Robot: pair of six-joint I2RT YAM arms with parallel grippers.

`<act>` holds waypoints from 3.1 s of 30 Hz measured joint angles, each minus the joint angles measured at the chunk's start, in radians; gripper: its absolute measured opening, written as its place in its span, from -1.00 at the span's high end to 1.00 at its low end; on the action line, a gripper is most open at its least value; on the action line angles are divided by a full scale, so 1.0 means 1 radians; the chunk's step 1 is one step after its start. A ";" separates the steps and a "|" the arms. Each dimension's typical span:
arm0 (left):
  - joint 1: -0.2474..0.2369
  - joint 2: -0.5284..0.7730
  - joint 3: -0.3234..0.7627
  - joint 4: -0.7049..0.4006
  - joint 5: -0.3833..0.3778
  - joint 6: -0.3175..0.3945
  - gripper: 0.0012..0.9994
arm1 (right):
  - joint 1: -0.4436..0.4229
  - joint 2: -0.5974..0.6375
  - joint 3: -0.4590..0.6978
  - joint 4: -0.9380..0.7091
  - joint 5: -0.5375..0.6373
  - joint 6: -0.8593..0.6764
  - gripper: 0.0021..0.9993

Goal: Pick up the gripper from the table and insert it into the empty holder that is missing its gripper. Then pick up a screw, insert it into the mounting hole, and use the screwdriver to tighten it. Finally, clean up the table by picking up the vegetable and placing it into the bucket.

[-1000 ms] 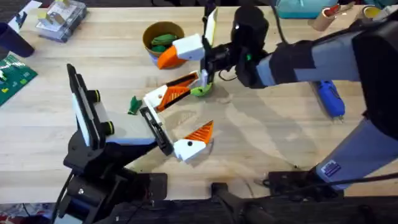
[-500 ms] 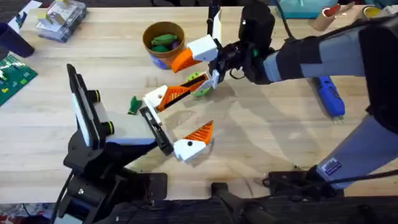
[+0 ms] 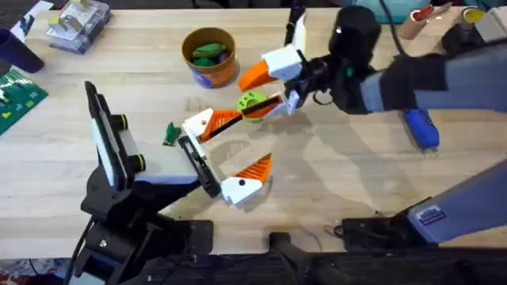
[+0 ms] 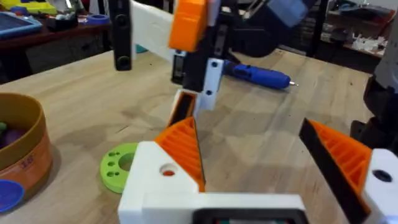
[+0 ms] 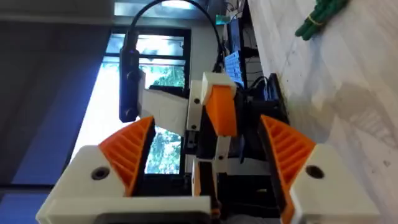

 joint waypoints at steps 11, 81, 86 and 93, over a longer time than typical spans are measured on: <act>0.000 0.000 0.000 0.000 0.000 0.000 -0.98 | 0.088 -0.028 -0.061 -0.011 0.119 -0.022 -0.94; 0.013 0.000 0.000 0.001 -0.097 -0.015 -0.97 | 0.166 -0.028 -0.062 -0.004 0.377 -0.031 0.73; 0.005 0.000 0.000 0.001 -0.051 -0.010 -0.97 | 0.168 -0.028 -0.062 -0.001 0.339 -0.029 0.57; 0.002 0.000 0.000 0.001 -0.022 -0.007 -0.97 | 0.168 -0.028 -0.062 0.019 0.294 -0.029 0.13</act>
